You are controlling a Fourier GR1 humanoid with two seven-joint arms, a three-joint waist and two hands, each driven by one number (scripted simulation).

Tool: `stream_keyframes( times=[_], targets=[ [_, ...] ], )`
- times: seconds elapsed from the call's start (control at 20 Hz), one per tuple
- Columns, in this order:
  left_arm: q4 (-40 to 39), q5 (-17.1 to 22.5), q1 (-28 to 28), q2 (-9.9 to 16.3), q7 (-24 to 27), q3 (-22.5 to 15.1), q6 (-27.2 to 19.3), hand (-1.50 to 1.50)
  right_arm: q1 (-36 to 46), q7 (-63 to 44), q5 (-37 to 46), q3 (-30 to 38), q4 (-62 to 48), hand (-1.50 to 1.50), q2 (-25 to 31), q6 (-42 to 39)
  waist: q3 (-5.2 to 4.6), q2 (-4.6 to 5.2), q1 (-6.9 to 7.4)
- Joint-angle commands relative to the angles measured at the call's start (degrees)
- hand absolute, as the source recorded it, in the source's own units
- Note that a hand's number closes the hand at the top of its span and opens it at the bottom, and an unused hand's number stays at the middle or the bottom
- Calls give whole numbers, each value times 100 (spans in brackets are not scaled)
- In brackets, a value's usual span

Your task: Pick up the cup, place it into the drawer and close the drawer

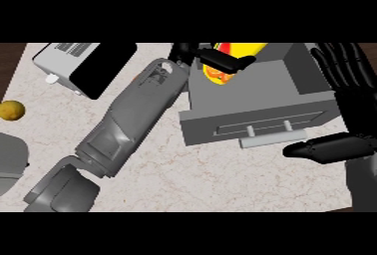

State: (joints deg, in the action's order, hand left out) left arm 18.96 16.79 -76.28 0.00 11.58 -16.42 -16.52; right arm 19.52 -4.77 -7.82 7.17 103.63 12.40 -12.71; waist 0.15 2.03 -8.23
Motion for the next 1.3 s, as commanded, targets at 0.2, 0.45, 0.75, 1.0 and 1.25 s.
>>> stream_keyframes(
  times=[0.2,0.45,0.75,1.0,1.25],
  targets=[
    [-72,370,286,0,142,-524,114,-150,372,54,187,-389,-127,-150,-202,26,-8,94,-287],
    [241,1002,373,0,537,-263,22,-150,400,-28,-686,-585,-237,-150,-265,-709,-8,114,-365],
    [594,1618,376,0,1282,-45,147,-150,357,-325,-1332,-1144,-193,150,42,-1816,-15,58,-276],
    [568,1929,455,0,1626,-4,-184,-150,166,-760,-718,-1643,-113,150,902,-2578,-16,-41,-33],
    [362,2032,529,0,1748,36,-88,-150,-77,-708,627,-1759,65,-150,1137,-2225,-11,-119,384]
  ],
)
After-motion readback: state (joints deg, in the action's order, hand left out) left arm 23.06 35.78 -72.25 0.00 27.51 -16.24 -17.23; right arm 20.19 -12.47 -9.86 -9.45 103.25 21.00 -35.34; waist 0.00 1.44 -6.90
